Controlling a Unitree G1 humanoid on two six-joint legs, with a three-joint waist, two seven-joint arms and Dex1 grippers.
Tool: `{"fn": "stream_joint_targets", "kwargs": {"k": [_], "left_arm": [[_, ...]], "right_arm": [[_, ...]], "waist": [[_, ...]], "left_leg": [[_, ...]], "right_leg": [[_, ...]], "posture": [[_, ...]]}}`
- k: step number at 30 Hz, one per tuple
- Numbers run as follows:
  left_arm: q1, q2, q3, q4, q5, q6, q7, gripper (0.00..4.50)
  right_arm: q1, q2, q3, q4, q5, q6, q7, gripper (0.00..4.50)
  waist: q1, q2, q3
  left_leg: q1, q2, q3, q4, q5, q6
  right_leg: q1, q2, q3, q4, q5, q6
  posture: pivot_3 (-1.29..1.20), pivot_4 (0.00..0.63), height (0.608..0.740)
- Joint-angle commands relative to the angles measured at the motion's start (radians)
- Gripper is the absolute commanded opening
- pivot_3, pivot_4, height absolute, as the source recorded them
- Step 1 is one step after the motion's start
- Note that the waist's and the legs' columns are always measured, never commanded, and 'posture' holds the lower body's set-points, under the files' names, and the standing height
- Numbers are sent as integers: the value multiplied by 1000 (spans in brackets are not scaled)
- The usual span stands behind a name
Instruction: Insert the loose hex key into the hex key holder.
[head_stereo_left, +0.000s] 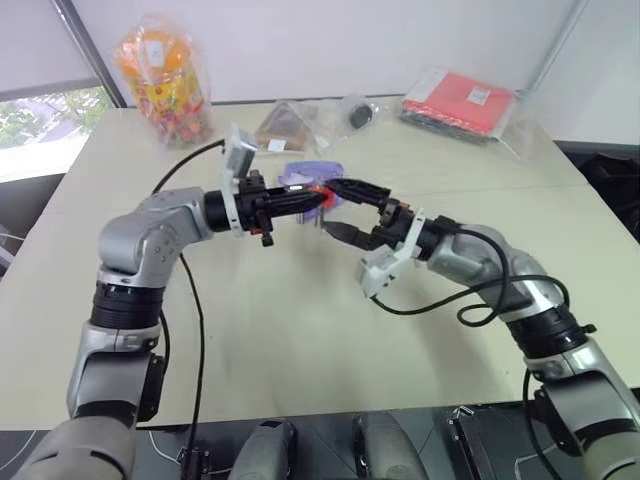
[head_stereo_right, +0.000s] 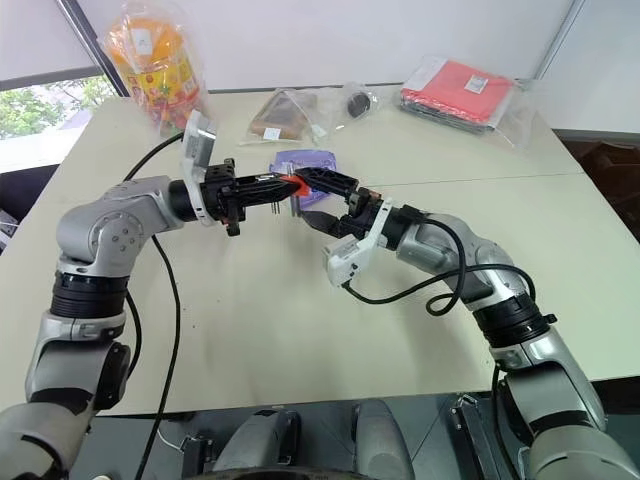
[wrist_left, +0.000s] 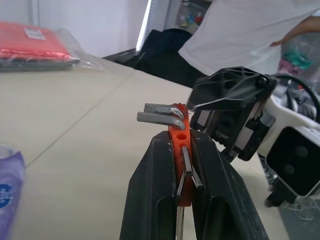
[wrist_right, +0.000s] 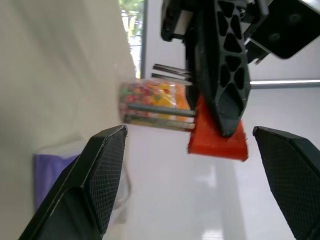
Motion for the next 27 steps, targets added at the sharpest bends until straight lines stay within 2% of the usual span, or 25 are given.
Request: {"fn": "stream_joint_targets", "kwargs": {"k": [1,6,8,10,15,27], "left_arm": [[23,21,9,-68,44,-86,12,0],[68,0,34,-121,72,-150,83,0],[84,-10,40,-138,70,-157,112,0],[100,-16,40,-154,66,-160,129,0],[132,-36,35,-195,51,-160,171,0],[173,-41,29,-251,45,-148,217,0]], "right_arm": [[1,-43,-46,38,225,153,209,4289],[9,-119,-116,18,634,554,605,4289],[-3,-162,-131,42,697,680,712,4289],[-9,-200,-131,92,708,729,786,4289],[-76,-188,-118,275,659,821,794,4289],[-157,-136,-57,589,509,737,775,4289]], "waist": [[0,0,0],[6,0,0],[8,0,0],[9,0,0],[9,0,0],[24,0,0]], "left_leg": [[0,0,0,0,0,0],[0,0,-1,2,-1,2],[0,0,-1,2,-1,2],[0,0,-2,2,-2,3],[0,0,-1,3,-2,3],[-1,0,0,4,-2,3]], "right_leg": [[0,0,0,0,0,0],[2,-1,-1,-1,0,0],[2,-2,-1,-1,0,0],[2,-2,-1,-1,0,0],[2,-3,-1,-1,0,0],[2,-3,-1,-1,0,0]], "posture": [[0,150,740],[0,150,740],[0,150,740],[0,150,740],[0,150,740],[0,150,740]]}}
